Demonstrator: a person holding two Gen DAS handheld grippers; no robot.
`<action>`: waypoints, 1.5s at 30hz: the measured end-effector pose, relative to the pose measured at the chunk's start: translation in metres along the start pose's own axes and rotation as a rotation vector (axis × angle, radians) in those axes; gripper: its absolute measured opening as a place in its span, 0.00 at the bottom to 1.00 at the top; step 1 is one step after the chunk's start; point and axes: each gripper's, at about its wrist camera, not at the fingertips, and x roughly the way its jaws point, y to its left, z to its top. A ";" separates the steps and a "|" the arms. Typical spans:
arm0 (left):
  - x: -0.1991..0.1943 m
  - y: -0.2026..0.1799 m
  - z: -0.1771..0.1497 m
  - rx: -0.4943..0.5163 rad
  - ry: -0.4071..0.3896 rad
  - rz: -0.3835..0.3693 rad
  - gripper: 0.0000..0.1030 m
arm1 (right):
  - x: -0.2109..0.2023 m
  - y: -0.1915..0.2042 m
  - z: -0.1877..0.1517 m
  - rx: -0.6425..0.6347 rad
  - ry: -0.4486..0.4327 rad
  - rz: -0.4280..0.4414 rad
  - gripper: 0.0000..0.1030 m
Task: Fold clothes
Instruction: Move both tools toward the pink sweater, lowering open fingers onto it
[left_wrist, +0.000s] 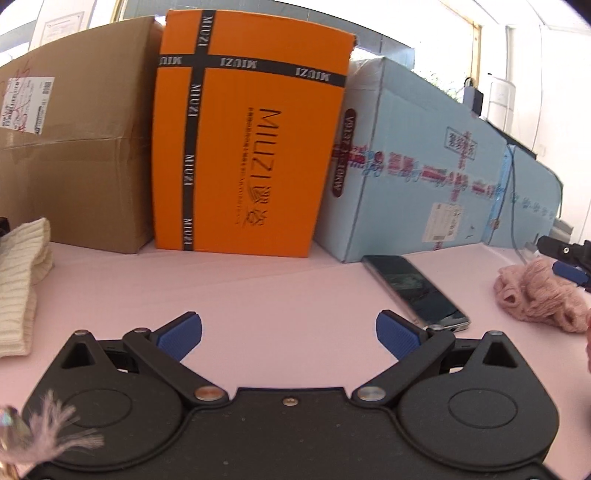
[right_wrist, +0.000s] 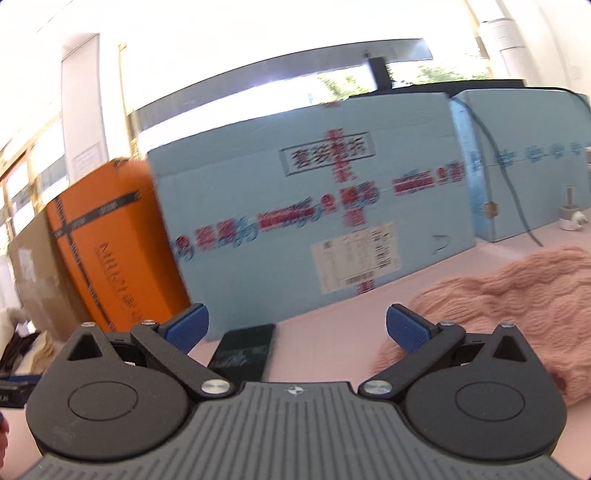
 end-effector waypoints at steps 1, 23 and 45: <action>0.001 -0.008 0.002 -0.015 -0.010 -0.038 1.00 | -0.005 -0.007 0.003 0.024 -0.033 -0.044 1.00; 0.099 -0.206 -0.015 -0.185 0.035 -0.452 1.00 | -0.031 -0.153 0.021 0.361 -0.128 -0.453 1.00; 0.174 -0.261 -0.031 -0.221 0.229 -0.466 1.00 | 0.010 -0.182 0.009 0.442 0.083 -0.600 1.00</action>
